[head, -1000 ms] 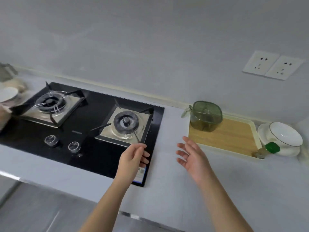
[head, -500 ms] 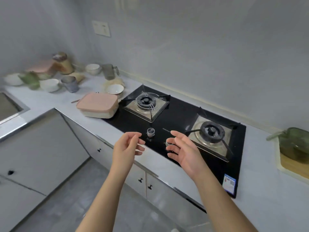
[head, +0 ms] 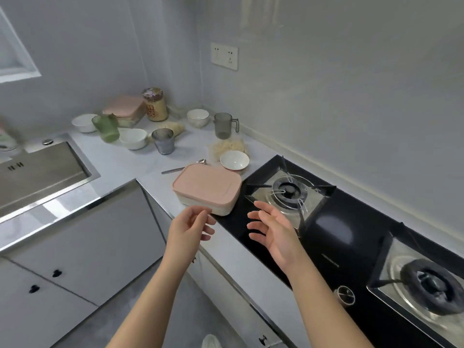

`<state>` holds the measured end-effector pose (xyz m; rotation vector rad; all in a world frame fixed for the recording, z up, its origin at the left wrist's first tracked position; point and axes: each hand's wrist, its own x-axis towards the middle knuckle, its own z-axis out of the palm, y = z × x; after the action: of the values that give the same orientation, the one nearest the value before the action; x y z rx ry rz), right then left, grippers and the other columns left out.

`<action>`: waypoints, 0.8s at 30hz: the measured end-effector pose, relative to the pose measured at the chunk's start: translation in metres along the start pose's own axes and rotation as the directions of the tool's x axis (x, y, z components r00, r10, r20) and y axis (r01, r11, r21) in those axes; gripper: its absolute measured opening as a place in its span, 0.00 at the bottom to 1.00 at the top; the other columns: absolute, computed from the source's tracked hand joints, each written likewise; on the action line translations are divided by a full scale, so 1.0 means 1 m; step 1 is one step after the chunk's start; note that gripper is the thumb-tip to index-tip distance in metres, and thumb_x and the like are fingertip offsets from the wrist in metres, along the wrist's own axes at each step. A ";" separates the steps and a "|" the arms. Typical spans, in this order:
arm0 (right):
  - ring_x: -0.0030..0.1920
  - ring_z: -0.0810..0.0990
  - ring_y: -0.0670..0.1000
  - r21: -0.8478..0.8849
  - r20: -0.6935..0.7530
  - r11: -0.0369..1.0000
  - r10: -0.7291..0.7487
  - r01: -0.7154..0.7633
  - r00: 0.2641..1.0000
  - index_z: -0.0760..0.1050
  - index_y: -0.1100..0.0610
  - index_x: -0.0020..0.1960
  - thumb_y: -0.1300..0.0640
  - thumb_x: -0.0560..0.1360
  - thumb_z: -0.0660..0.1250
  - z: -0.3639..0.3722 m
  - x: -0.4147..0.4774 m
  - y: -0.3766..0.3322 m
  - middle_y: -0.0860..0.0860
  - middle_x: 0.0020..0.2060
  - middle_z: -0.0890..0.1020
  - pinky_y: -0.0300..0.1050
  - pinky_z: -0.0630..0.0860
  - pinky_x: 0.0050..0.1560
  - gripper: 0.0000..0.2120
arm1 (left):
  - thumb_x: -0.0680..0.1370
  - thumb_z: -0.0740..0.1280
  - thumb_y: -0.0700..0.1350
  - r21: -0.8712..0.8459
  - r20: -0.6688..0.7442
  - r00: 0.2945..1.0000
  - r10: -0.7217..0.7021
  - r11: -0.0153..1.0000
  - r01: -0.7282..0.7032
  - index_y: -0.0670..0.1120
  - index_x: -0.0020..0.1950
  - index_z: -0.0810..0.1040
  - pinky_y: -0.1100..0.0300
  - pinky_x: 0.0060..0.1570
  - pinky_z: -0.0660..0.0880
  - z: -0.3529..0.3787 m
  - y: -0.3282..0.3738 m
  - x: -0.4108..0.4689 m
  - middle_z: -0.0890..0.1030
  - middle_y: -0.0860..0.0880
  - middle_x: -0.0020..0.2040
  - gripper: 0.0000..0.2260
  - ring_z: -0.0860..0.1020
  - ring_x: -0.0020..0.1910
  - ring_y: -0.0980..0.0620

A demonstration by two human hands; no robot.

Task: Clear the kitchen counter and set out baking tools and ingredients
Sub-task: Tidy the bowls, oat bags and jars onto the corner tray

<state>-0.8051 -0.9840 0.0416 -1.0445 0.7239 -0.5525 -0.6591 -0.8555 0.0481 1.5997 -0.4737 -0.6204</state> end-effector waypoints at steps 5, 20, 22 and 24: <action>0.42 0.80 0.50 -0.027 0.016 0.999 0.043 -0.043 0.999 0.76 0.55 0.59 0.61 0.80 0.61 0.042 0.084 -0.006 0.54 0.45 0.82 0.44 0.77 0.40 0.10 | 0.80 0.62 0.38 -0.038 -0.074 0.997 -0.039 0.999 0.036 0.43 0.49 0.80 0.57 0.36 0.77 -0.039 0.002 0.073 0.82 0.47 0.37 0.07 0.79 0.34 0.50; 0.48 0.79 0.49 -0.398 -0.406 0.909 -0.054 -0.123 0.912 0.77 0.54 0.54 0.62 0.77 0.63 0.088 0.270 -0.019 0.52 0.52 0.80 0.47 0.78 0.46 0.08 | 0.81 0.61 0.39 -0.017 0.024 0.990 -0.140 0.990 0.140 0.41 0.50 0.79 0.58 0.35 0.78 -0.102 -0.008 0.277 0.82 0.44 0.39 0.07 0.80 0.34 0.50; 0.54 0.77 0.50 -0.501 -0.486 0.845 -0.098 -0.186 0.868 0.74 0.53 0.60 0.61 0.76 0.63 0.087 0.285 -0.012 0.53 0.58 0.77 0.52 0.76 0.57 0.13 | 0.80 0.61 0.38 0.020 0.104 0.986 -0.132 0.991 0.130 0.41 0.49 0.79 0.57 0.35 0.78 -0.106 -0.004 0.307 0.82 0.45 0.38 0.07 0.80 0.33 0.50; 0.60 0.74 0.53 -0.514 -0.578 0.829 -0.143 -0.222 0.804 0.68 0.55 0.67 0.62 0.75 0.63 0.086 0.297 -0.010 0.54 0.63 0.73 0.53 0.74 0.60 0.21 | 0.80 0.61 0.38 0.043 0.160 0.979 -0.124 0.992 0.119 0.43 0.48 0.79 0.56 0.35 0.78 -0.106 -0.001 0.331 0.82 0.46 0.37 0.07 0.80 0.33 0.50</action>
<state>-0.5481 -1.1507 -0.0023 -1.4123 1.5456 -0.6571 -0.3369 -0.9823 0.0150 1.6256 -0.5112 -0.8442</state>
